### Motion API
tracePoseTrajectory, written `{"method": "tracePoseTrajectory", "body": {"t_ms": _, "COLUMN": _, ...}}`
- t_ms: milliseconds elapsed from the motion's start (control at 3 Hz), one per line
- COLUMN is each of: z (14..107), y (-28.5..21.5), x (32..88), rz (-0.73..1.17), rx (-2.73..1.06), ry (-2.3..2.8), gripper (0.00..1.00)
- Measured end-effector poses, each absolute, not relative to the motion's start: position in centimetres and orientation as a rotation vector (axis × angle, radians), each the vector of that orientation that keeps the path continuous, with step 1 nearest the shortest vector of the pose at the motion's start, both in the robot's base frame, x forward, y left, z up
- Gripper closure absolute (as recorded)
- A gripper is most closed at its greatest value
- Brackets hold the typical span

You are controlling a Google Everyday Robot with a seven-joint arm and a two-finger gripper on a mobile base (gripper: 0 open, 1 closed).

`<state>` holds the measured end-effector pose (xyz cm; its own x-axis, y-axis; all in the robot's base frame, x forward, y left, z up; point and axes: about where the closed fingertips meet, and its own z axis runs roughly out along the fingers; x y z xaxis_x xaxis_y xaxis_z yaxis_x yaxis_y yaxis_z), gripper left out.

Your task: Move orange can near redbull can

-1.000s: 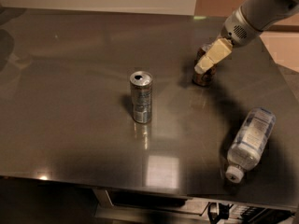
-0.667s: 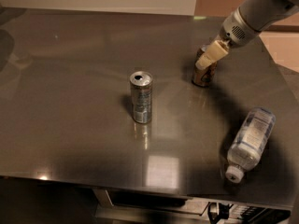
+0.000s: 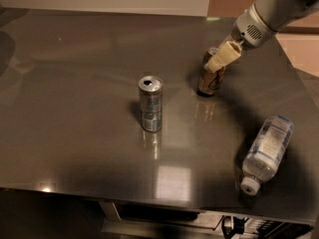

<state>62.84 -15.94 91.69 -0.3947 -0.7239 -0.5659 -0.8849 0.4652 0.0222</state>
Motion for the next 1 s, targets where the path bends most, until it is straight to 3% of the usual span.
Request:
{"method": "tracePoseTrajectory", "body": {"t_ms": 333, "z": 92.8, "y": -12.5, "x": 60.0, "rz": 0.563, "rx": -1.457, "ry": 2.153, "gripper": 1.00}}
{"method": "tracePoseTrajectory", "body": {"t_ms": 1000, "z": 92.5, "y": -7.7, "x": 54.4, "rz": 0.620, "rx": -1.695, "ry": 2.056, "gripper": 1.00}}
